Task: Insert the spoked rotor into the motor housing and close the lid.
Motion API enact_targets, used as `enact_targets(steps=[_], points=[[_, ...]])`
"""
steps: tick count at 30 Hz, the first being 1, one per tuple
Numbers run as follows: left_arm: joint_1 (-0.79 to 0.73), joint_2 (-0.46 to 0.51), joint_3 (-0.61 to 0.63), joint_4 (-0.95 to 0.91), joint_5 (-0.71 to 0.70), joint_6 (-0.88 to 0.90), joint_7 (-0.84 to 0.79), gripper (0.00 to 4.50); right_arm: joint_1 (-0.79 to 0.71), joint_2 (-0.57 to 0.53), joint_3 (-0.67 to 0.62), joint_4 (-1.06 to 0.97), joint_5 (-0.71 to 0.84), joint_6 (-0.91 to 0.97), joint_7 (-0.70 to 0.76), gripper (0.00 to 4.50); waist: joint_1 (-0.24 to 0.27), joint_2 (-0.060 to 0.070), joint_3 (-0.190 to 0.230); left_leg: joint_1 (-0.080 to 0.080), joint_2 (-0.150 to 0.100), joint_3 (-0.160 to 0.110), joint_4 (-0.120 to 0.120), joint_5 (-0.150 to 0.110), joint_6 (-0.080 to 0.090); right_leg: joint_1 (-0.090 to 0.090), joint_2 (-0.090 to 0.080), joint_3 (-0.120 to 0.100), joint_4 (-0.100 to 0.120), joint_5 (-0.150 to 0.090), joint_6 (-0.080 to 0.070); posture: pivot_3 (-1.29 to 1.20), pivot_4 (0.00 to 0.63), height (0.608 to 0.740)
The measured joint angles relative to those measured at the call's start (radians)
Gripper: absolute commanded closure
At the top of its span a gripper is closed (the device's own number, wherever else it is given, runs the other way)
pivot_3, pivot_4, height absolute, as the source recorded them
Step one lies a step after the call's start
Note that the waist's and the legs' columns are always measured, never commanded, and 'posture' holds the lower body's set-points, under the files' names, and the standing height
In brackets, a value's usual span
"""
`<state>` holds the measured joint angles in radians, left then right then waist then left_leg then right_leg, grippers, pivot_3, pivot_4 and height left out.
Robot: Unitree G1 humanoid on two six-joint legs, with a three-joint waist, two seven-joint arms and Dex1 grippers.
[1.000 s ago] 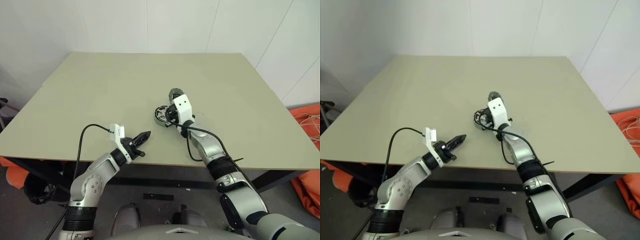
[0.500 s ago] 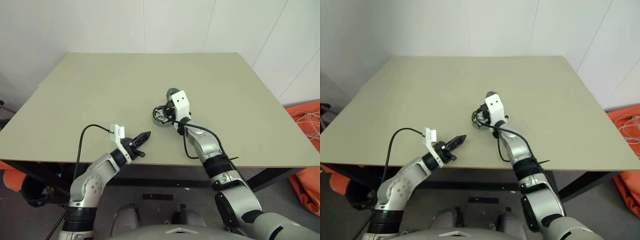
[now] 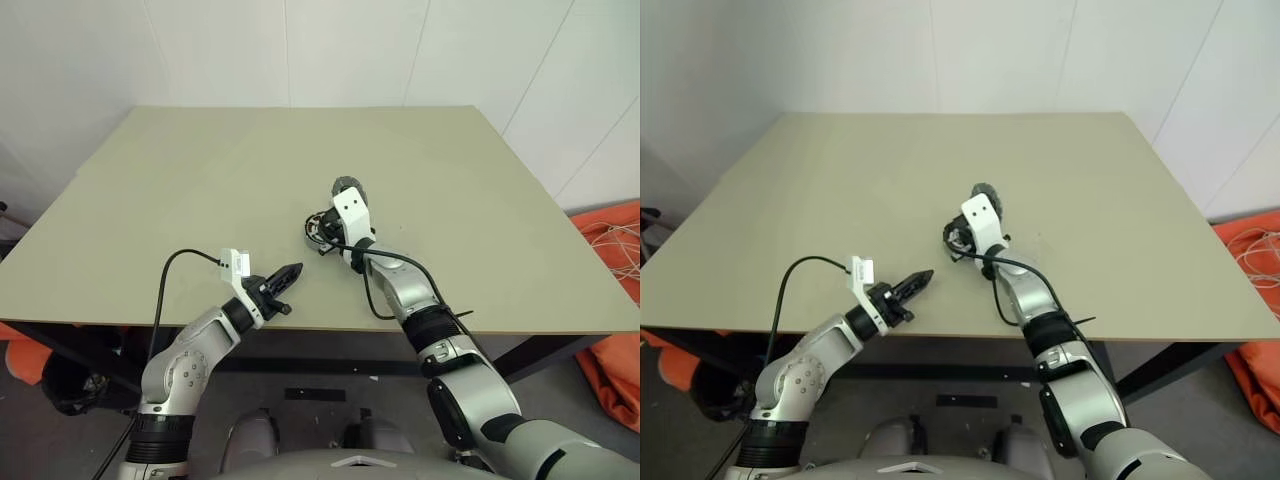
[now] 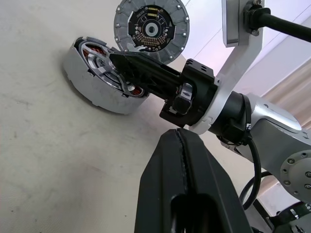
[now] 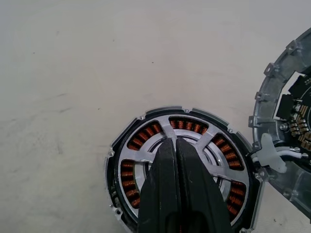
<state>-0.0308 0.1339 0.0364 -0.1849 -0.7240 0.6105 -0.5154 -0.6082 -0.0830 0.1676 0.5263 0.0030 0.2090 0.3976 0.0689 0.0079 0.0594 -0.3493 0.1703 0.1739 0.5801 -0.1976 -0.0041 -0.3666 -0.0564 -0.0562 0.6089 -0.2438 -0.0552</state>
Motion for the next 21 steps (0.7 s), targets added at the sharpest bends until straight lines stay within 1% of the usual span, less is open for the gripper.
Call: enact_targets(steps=[2, 3, 8, 9, 10, 12, 16, 20, 21], points=[[0.001, 0.0, 0.0, -0.001, 0.0, 0.0, 0.0, 4.5, 0.019, -0.025, 0.008, -0.068, 0.005, 0.038, 0.054, 4.47, 0.002, 0.0, 0.0, -0.001, 0.0, 0.0, 0.0, 0.0, 0.0, 0.0, 0.0, 0.0, 0.0, 0.0, 0.0, 0.0, 0.0, 0.74], [0.002, 0.0, 0.001, -0.002, 0.0, 0.0, 0.0, 4.5, 0.033, -0.052, 0.02, -0.136, 0.011, 0.067, 0.099, 4.47, 0.004, 0.0, 0.0, -0.002, 0.0, 0.0, 0.001, 0.0, 0.0, -0.001, 0.0, 0.0, 0.0, 0.0, 0.0, 0.0, 0.0, 0.74], [0.002, -0.002, 0.002, -0.004, -0.001, 0.0, 0.0, 4.5, 0.034, -0.157, 0.072, -0.374, 0.032, 0.194, 0.261, 4.47, 0.003, 0.0, 0.0, -0.001, 0.0, 0.0, 0.001, -0.001, 0.001, 0.0, 0.0, 0.0, 0.0, 0.0, 0.0, 0.0, 0.0, 0.74], [0.002, -0.002, 0.002, -0.004, -0.001, 0.0, 0.0, 4.5, 0.034, -0.169, 0.086, -0.395, 0.033, 0.214, 0.285, 4.18, 0.002, 0.0, 0.0, 0.0, 0.0, 0.0, 0.001, -0.001, 0.001, 0.0, 0.0, 0.0, 0.0, 0.0, 0.0, 0.0, 0.0, 0.74], [0.001, -0.003, 0.001, -0.004, -0.001, 0.0, 0.0, 4.5, 0.034, -0.177, 0.097, -0.407, 0.033, 0.229, 0.304, 4.07, 0.002, 0.0, 0.0, 0.0, 0.0, 0.0, 0.001, -0.001, 0.001, 0.0, 0.0, 0.0, 0.0, 0.0, 0.0, 0.0, 0.0, 0.74], [0.0, -0.004, 0.001, -0.004, -0.001, 0.0, 0.0, 4.5, 0.034, -0.203, 0.136, -0.433, 0.032, 0.256, 0.353, 3.59, 0.003, 0.0, 0.0, 0.0, 0.0, 0.0, 0.001, -0.001, 0.001, 0.0, 0.0, 0.0, 0.0, 0.0, 0.0, 0.0, 0.0, 0.74], [0.0, -0.01, 0.002, -0.004, -0.001, 0.0, 0.0, 4.5, 0.032, -0.232, 0.187, -0.429, 0.014, 0.257, 0.406, 2.21, 0.003, -0.001, 0.0, 0.0, 0.0, 0.0, 0.001, -0.001, 0.001, 0.001, 0.0, 0.0, 0.0, 0.0, 0.0, 0.0, 0.0, 0.74], [0.0, -0.012, 0.002, -0.004, -0.001, -0.001, 0.0, 4.5, 0.013, -0.242, 0.211, -0.399, -0.014, 0.242, 0.421, 0.98, 0.003, -0.001, 0.0, -0.001, 0.0, 0.0, 0.001, -0.001, 0.001, 0.0, 0.0, 0.0, 0.0, 0.0, 0.0, 0.0, 0.0, 0.74], [0.0, -0.014, 0.002, -0.004, -0.001, -0.001, 0.0, 4.5, 0.005, -0.242, 0.213, -0.389, -0.021, 0.236, 0.421, 0.98, 0.003, -0.001, 0.0, -0.001, 0.0, 0.0, 0.001, -0.001, 0.001, 0.0, 0.0, 0.0, 0.0, 0.0, 0.0, 0.0, 0.0, 0.74]])
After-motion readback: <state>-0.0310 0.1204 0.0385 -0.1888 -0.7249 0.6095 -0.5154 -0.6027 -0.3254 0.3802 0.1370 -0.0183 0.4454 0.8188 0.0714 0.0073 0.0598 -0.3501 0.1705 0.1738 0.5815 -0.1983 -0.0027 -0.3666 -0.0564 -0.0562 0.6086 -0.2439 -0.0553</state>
